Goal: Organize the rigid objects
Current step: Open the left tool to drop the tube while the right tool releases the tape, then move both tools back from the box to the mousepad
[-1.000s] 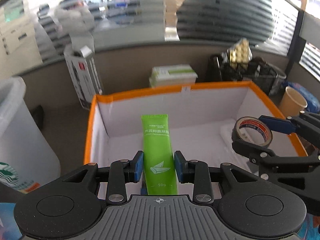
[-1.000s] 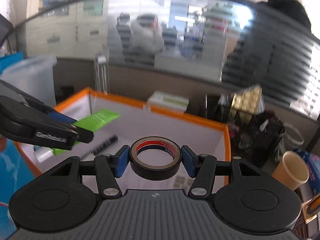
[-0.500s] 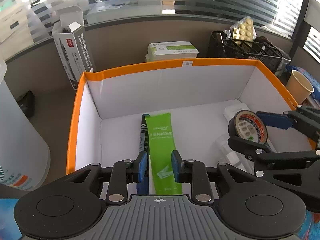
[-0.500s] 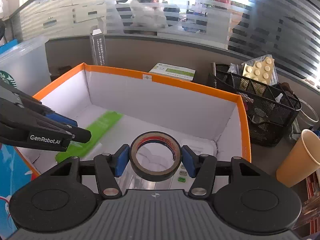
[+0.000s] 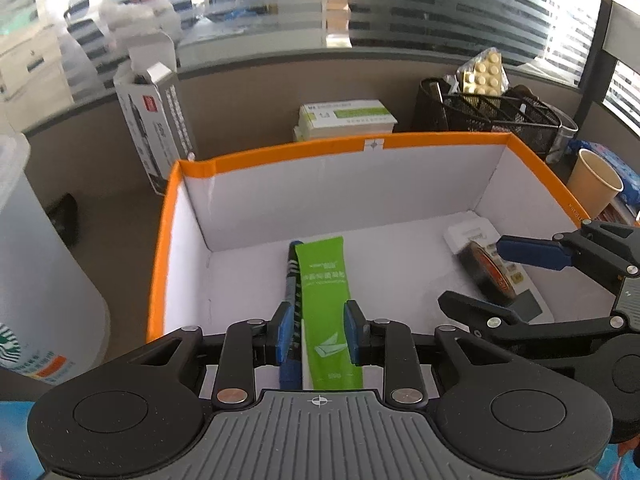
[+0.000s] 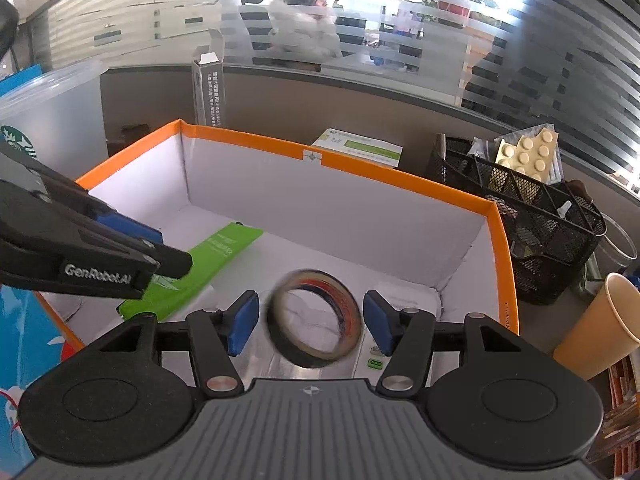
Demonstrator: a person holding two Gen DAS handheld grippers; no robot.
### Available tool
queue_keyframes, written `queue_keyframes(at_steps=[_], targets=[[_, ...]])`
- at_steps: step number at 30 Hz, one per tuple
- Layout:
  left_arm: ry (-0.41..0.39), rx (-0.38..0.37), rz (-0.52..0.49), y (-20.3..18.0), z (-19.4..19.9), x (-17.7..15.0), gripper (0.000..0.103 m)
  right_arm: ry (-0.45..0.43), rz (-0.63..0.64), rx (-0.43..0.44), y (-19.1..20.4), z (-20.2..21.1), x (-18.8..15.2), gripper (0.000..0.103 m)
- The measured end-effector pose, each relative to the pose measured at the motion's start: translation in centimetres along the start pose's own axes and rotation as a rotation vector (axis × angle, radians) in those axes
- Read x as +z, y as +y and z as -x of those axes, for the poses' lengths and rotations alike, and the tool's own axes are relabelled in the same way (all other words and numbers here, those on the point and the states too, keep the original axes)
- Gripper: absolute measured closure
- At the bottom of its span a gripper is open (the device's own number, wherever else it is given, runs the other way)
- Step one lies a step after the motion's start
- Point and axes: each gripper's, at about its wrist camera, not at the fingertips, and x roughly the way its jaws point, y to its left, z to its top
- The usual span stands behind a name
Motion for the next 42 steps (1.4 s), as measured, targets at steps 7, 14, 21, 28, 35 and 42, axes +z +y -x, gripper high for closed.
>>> queue_keyframes(at_steps=[7, 14, 21, 28, 35, 42], targets=[[-0.051, 0.013, -0.003, 0.3, 2.2, -0.5, 0.066, -0.031, 0.013, -0.019, 0.5, 1.3, 0.2, 0.041], [-0.121, 0.027, -0.01, 0.4, 5.2, -2.0, 0.041, -0.078, 0.027, -0.049, 1.2, 3.5, 0.2, 0.04], [-0.194, 0.023, 0.013, 0.9, 8.7, -4.6, 0.026, -0.161, 0.035, -0.065, 2.3, 7.8, -0.9, 0.037], [-0.209, 0.021, 0.026, 1.1, 10.4, -8.2, 0.016, -0.236, 0.025, -0.042, 4.0, 13.0, -4.1, 0.032], [-0.127, -0.016, 0.048, 0.7, 8.8, -11.8, 0.015, -0.171, 0.034, -0.076, 5.1, 14.1, -9.0, 0.034], [-0.088, -0.025, 0.027, 0.9, 8.4, -15.1, 0.015, -0.047, -0.037, -0.031, 5.8, 14.3, -15.8, 0.046]])
